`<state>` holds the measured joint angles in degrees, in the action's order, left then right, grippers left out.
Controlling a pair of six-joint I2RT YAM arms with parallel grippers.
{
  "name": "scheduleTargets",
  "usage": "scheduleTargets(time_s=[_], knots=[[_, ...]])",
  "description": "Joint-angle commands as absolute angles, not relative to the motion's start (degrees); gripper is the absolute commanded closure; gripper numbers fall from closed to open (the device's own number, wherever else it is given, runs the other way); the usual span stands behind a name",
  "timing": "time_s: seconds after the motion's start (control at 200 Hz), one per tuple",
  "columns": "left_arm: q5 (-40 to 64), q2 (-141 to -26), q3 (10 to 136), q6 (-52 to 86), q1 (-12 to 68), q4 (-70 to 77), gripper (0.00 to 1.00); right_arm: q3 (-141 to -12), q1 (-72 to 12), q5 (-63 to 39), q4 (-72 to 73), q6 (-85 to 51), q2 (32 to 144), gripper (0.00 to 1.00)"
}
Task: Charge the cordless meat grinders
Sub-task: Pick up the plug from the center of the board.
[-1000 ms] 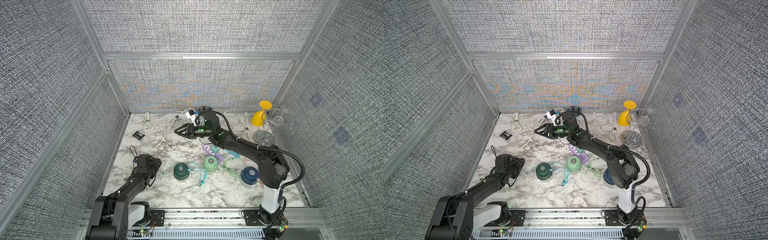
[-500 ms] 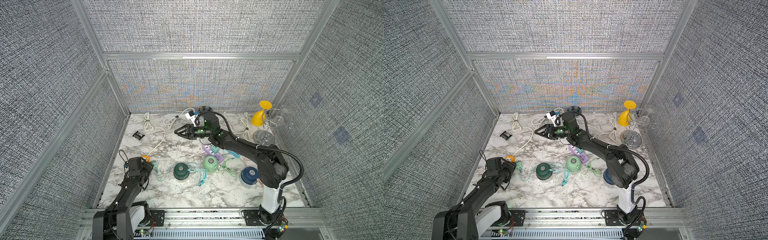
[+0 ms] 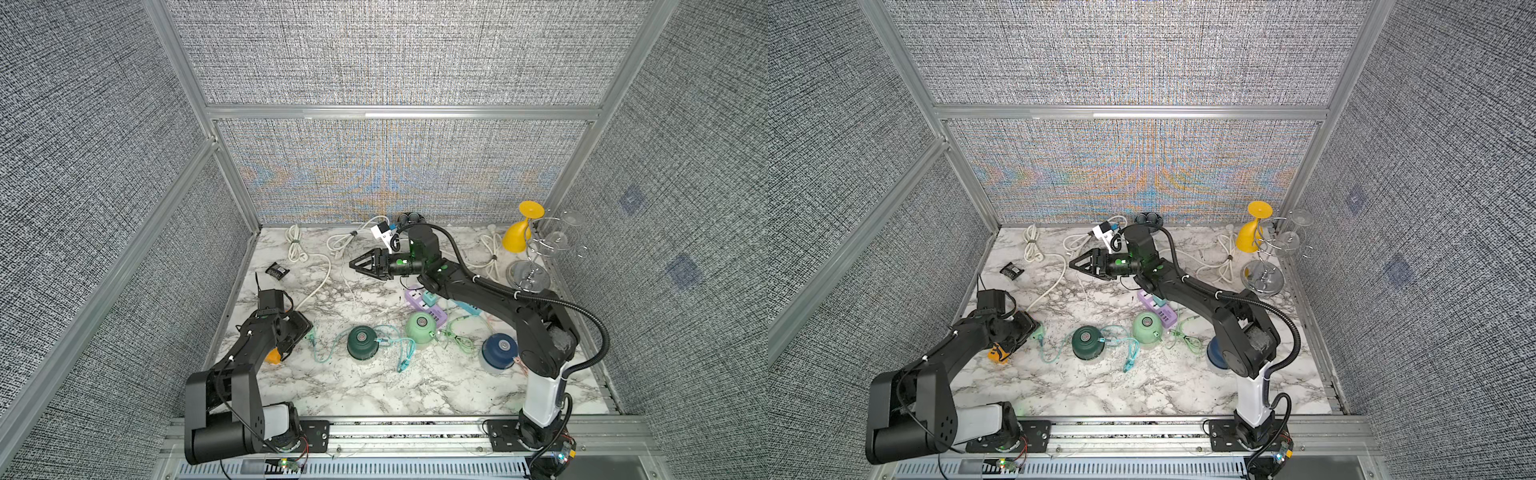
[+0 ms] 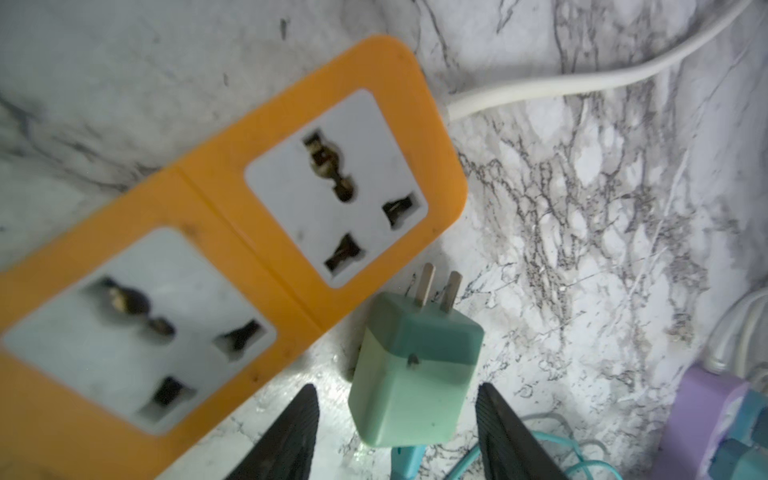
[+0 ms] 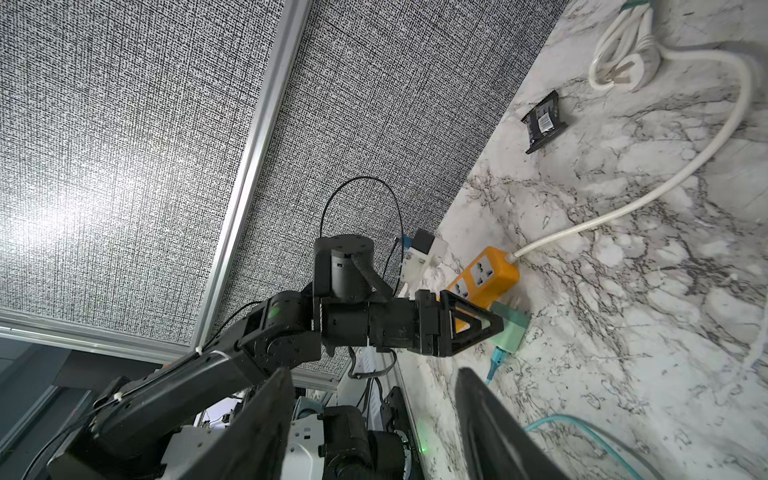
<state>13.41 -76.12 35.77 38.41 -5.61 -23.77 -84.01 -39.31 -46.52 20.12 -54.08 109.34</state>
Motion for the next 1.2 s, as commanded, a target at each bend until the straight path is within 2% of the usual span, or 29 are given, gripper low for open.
scheduleTargets(time_s=[0.0, 0.115, 0.38, 0.55, 0.931, 1.016, 1.191], knots=[[11.4, -78.4, 37.4, 33.7, -4.9, -27.0, 0.38, -83.4, -39.3, -47.1, 21.8, -54.3, 108.7, 0.36], [11.2, -80.8, 39.8, 32.9, -2.7, -27.4, 0.37, -82.7, -39.3, -47.1, 22.2, -54.3, 108.2, 0.36], [2.2, -88.8, 49.0, 28.7, 1.4, -36.6, 0.36, -82.0, -39.2, -47.3, 22.9, -54.5, 108.0, 0.36], [-2.4, -92.8, 50.3, 28.3, 3.8, -38.9, 0.38, -81.0, -38.6, -47.2, 23.6, -54.5, 107.3, 0.36], [-3.6, -94.9, 53.2, 29.4, 6.2, -39.4, 0.41, -79.5, -38.2, -47.8, 25.3, -56.4, 106.6, 0.36], [-3.2, -96.0, 54.0, 29.2, 6.2, -39.2, 0.47, -79.2, -38.2, -47.7, 23.8, -55.4, 105.8, 0.36], [-0.3, -94.7, 57.0, 28.6, 6.3, -41.0, 0.77, -79.2, -38.1, -46.2, 16.7, -48.0, 102.9, 0.36]])
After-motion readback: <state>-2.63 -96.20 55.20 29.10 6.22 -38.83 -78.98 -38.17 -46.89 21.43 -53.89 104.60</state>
